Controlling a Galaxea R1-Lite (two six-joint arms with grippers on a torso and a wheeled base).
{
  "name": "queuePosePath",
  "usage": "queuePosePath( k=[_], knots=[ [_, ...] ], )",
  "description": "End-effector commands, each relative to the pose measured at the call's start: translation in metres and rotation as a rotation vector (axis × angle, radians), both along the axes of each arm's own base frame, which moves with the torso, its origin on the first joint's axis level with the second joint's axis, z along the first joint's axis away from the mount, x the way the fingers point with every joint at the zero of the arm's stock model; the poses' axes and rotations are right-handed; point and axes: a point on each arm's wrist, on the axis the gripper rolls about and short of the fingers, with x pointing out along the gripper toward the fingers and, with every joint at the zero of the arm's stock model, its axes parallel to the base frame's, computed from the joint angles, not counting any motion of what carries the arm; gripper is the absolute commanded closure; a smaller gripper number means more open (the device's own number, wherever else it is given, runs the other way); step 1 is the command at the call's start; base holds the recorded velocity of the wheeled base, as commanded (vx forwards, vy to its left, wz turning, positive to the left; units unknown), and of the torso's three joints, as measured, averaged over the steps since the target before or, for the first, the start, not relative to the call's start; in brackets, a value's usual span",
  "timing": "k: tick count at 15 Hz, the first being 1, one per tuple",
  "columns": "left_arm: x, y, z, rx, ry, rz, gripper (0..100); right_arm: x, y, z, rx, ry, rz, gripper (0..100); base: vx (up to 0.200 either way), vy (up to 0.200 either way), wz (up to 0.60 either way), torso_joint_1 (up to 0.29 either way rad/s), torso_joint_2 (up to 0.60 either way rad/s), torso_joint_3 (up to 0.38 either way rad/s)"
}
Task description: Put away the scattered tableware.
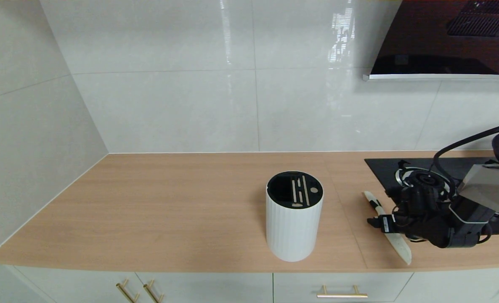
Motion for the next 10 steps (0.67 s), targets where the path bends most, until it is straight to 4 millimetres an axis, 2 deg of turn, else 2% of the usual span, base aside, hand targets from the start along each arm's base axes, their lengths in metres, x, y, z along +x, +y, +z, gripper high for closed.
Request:
queuePosePath(
  k=[1,10],
  knots=[
    [0.0000,0.0000,0.0000,0.000,0.000,0.000,0,-0.0007,0.0001,-0.0020,0.000,0.009,0.001,100,0.000,0.000,0.00,0.000,0.00,0.000],
    [0.0000,0.0000,0.0000,0.000,0.000,0.000,0,-0.0018,-0.0005,-0.0022,0.001,0.012,-0.001,100,0.000,0.000,0.00,0.000,0.00,0.000]
  ],
)
